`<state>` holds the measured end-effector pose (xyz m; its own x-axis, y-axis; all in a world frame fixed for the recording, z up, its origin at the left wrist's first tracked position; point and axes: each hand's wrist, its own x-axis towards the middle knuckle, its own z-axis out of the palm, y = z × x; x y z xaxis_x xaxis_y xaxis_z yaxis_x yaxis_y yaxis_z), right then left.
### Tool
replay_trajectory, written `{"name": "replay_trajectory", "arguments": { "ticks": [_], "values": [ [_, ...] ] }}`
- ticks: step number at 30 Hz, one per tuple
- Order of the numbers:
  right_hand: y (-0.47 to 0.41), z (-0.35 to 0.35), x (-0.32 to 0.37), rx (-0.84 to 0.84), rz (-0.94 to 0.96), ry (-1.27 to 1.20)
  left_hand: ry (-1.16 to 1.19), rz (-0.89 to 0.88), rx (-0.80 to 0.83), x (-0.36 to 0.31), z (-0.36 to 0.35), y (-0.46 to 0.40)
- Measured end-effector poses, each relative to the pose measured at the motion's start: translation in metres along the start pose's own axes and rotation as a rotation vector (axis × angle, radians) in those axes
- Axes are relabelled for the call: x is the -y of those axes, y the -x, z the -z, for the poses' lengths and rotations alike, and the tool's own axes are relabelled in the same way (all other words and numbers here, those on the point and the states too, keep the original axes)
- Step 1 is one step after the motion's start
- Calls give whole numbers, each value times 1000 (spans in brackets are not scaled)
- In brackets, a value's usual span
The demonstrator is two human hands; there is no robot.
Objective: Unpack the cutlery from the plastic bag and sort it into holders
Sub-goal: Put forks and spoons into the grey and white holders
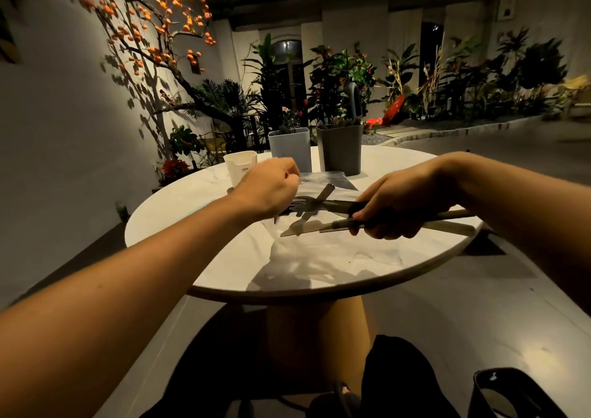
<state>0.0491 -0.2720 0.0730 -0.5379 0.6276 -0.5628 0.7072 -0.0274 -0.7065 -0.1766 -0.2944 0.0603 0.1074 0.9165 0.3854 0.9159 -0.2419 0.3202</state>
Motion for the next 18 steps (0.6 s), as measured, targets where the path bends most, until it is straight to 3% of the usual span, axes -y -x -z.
{"name": "replay_trajectory", "arguments": {
  "ticks": [4,8,13,18],
  "values": [
    [-1,1,-3,-22,-37,15,71,-15,195,-4,-12,7],
    [-5,4,-13,-33,-46,0,4,29,51,3,-24,7],
    [-12,8,-20,11,-59,8,-42,-247,84,6,-39,6],
    [-18,7,-23,13,-57,11,-7,-352,56,-7,-52,-4]
  ]
}}
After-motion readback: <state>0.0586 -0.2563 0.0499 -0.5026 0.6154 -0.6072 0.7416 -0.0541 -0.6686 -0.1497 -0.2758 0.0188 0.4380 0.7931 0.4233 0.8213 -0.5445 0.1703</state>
